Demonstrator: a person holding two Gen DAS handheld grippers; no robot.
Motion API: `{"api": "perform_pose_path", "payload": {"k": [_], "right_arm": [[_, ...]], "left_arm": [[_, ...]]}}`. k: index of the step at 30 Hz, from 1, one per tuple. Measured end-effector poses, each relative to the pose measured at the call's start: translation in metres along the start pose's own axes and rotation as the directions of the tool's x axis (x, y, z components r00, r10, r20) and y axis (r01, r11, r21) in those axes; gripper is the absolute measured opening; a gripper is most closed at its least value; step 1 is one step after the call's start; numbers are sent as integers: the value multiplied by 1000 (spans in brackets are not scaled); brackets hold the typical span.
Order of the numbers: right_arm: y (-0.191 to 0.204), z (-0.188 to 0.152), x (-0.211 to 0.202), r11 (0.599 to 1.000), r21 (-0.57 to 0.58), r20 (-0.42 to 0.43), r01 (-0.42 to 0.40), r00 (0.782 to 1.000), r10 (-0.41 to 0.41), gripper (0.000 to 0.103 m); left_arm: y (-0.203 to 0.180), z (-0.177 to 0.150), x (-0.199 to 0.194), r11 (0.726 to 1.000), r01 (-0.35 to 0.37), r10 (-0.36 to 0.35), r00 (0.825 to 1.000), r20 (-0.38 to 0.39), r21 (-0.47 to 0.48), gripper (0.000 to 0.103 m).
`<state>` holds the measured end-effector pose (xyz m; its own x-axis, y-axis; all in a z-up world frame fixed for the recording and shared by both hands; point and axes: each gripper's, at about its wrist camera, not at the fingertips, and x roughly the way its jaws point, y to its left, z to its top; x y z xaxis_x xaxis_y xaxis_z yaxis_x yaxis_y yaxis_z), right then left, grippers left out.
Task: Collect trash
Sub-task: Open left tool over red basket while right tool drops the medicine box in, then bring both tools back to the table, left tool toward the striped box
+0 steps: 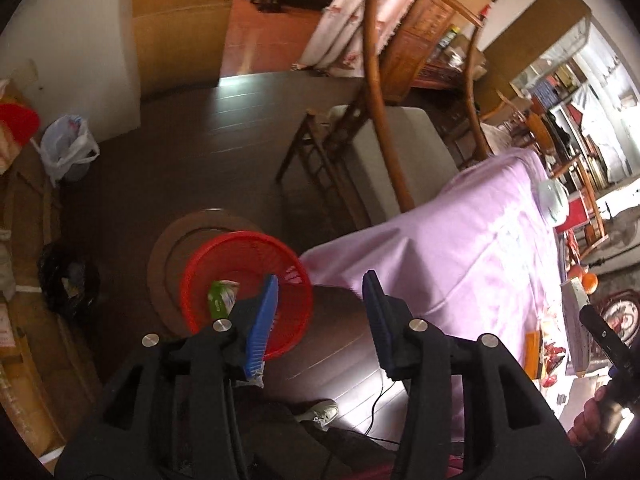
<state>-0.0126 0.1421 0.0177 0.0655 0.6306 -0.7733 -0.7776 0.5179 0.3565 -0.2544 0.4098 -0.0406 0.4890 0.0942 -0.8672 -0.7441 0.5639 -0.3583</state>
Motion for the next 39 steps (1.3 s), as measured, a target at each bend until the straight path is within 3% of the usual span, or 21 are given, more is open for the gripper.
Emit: {"api": "perform_pose_path", "payload": {"k": [5, 11, 13, 18, 25, 31, 34, 39], "right_arm": [[42, 9, 41, 992, -97, -95, -82, 993, 73, 34], [97, 24, 88, 960, -202, -190, -194, 969, 156, 39], [109, 30, 97, 953, -200, -198, -228, 962, 189, 49], [121, 39, 89, 944, -240, -162, -224, 968, 189, 50], [84, 37, 63, 980, -168, -100, -111, 990, 95, 51], [24, 18, 17, 1000, -22, -4, 3, 1000, -3, 52], [-7, 3, -7, 997, 56, 42, 57, 997, -59, 53], [-60, -35, -62, 963, 222, 115, 156, 976, -185, 55]], "left_arm": [[26, -6, -14, 998, -44, 44, 999, 18, -45, 50], [49, -19, -33, 991, -111, 115, 993, 41, -78, 56], [56, -23, -37, 988, -129, 133, 990, 44, -87, 57], [64, -21, -38, 986, -127, 133, 990, 42, -108, 60], [36, -3, -20, 997, -68, 70, 997, 30, -35, 62], [-30, 8, 6, 991, 2, -1, 1000, -8, 135, 64], [-72, 9, 19, 972, 46, -38, 999, -37, 233, 65], [-155, -1, 42, 902, 136, -100, 989, -108, 410, 65]]}}
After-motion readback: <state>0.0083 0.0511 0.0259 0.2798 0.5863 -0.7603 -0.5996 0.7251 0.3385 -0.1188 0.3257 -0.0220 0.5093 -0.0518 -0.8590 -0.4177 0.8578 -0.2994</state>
